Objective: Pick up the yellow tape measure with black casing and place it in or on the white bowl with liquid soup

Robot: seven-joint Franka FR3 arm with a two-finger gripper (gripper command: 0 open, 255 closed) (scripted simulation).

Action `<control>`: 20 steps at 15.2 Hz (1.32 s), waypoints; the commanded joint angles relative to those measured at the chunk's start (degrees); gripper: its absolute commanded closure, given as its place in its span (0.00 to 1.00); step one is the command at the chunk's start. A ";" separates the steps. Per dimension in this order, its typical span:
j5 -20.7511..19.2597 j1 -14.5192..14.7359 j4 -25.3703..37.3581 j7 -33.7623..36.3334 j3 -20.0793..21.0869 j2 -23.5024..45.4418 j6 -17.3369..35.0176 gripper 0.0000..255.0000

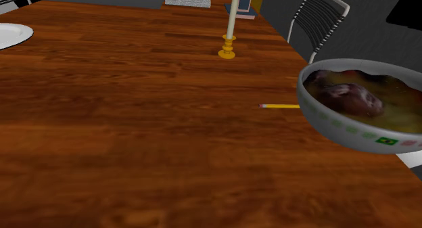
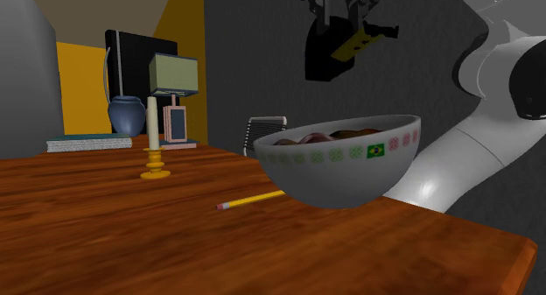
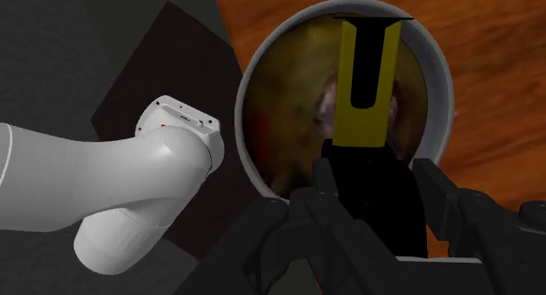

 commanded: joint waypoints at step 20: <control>1.27 1.47 -19.14 -3.93 0.94 -10.88 7.99 1.00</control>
